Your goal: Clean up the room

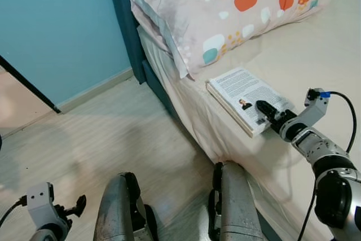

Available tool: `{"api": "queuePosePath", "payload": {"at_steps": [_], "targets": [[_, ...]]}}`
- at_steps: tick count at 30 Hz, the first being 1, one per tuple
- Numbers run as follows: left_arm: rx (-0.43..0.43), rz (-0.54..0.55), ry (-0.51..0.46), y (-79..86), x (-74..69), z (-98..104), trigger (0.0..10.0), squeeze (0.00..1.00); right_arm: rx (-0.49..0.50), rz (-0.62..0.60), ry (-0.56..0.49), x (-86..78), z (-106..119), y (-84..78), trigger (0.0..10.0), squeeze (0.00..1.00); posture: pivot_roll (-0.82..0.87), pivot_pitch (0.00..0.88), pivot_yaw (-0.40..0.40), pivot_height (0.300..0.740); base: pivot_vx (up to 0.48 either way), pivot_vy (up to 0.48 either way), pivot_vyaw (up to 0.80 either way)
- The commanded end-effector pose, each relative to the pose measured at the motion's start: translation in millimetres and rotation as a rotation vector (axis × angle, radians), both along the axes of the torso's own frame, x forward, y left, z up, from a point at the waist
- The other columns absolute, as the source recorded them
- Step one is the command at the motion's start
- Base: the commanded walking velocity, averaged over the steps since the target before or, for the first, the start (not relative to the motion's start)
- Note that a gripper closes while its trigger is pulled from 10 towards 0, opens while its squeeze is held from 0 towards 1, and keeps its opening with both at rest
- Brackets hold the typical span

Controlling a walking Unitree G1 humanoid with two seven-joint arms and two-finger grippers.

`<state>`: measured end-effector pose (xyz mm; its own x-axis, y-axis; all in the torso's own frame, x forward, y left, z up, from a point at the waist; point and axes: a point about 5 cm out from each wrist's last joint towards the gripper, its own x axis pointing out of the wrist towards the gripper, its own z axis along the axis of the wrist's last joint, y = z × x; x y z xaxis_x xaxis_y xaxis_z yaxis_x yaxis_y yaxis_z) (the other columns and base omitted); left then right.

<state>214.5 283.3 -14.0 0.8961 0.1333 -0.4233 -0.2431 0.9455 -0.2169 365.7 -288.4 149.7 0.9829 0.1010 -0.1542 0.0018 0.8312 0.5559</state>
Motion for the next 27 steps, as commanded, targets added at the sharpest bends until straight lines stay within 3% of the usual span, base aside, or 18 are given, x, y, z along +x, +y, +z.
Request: {"api": "queuePosePath", "payload": {"at_steps": [1, 6, 7, 8, 9, 10, 14, 17, 22, 27], "targets": [[-0.047, 0.018, 0.064, -9.0, -9.9, -14, 10.0, 0.0, 0.007, -0.048, -0.011, -1.7, 3, -8.7, 10.0, 1.0, 0.03, 0.4, -0.006, 0.565, 0.0, 0.0, 0.0], [-0.062, 0.013, 0.055, -15.3, -1.2, -13, 10.0, 0.0, -0.01, -0.08, -0.026, 0.0, 11, -13.8, 10.0, 1.0, 0.02, 0.379, -0.01, 0.565, 0.0, 0.0, 0.0], [-0.07, 0.013, 0.047, -18.8, 4.3, -12, 10.0, 0.0, -0.016, -0.096, -0.026, 0.8, 16, -16.5, 10.0, 0.9, 0.01, 0.346, -0.016, 0.565, 0.0, 0.0, 0.0], [-0.08, 0.013, 0.037, -22.3, 10.6, -10, 10.0, 0.0, -0.058, -0.111, 0.006, 0.6, 16, -19.1, 10.0, 0.23, 0.0, 0.322, -0.021, 0.565, 0.0, 0.0, 0.0], [-0.08, 0.013, 0.037, -22.3, 10.6, -10, 10.0, 0.0, -0.058, -0.111, 0.006, 0.6, 16, -19.1, 10.0, 0.23, 0.0, 0.322, -0.021, 0.565, 0.0, 0.0, 0.0], [-0.09, 0.013, 0.029, -25.9, 17.0, -9, 10.0, 0.0, -0.101, -0.129, 0.048, 0.0, 15, -21.5, 10.0, 0.0, -0.01, 0.296, -0.027, 0.565, 0.0, 0.0, 0.0], [-0.1, 0.011, 0.024, -29.4, 22.6, -7, 10.0, 0.0, -0.134, -0.144, 0.079, -0.6, 15, -23.9, 10.0, 0.0, -0.01, 0.277, -0.03, 0.565, 0.0, 0.0, 0.0], [-0.119, -0.022, 0.019, -39.5, 33.1, -5, 10.0, 0.0, -0.201, -0.091, 0.189, -1.5, 11, -21.0, 10.0, 0.0, -0.04, 0.213, -0.036, 0.565, 0.0, 0.0, 0.0], [-0.116, -0.051, 0.05, -45.4, 31.6, -10, 10.0, 0.0, -0.199, -0.077, 0.239, -2.0, 9, -19.1, 10.0, 0.0, -0.05, 0.161, -0.035, 0.565, 0.0, 0.0, 0.0], [-0.121, -0.041, 0.069, -46.4, 31.6, -12, 10.0, 0.0, -0.215, -0.107, 0.222, -0.3, 18, -23.7, 10.0, 0.0, -0.06, 0.128, -0.039, 0.565, 0.0, 0.0, 0.0]]}}
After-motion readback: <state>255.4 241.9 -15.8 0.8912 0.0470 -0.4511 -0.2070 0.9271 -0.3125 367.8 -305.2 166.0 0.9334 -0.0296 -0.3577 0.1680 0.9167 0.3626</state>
